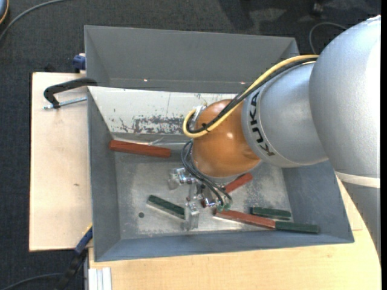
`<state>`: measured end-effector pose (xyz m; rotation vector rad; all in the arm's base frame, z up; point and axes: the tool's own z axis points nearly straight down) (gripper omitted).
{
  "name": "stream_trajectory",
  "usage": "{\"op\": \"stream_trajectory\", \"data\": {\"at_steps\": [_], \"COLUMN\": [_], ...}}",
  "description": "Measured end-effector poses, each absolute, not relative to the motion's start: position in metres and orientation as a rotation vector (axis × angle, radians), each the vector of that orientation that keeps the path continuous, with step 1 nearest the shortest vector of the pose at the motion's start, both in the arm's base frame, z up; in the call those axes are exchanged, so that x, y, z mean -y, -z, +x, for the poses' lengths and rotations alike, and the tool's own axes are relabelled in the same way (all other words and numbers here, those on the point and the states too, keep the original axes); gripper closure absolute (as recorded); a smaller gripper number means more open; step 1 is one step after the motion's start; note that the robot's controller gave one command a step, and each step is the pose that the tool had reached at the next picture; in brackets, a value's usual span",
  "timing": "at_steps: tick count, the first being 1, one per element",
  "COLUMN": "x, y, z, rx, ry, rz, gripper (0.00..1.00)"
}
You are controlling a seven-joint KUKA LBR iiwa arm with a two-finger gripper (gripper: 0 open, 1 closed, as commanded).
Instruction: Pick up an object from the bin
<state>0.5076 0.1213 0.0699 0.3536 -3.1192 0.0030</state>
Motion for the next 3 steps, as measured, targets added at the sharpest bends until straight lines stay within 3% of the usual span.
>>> {"op": "stream_trajectory", "data": {"at_steps": [1, 2, 3], "x": [-0.124, -0.145, -0.149], "y": [-0.071, -0.191, -0.291], "z": [0.508, 0.498, 0.529], "rx": [3.121, 3.131, 3.011], "ry": [0.002, 0.005, 0.001], "rz": [0.356, 0.388, 0.936], "gripper": [1.0, 1.0, 1.0]}}
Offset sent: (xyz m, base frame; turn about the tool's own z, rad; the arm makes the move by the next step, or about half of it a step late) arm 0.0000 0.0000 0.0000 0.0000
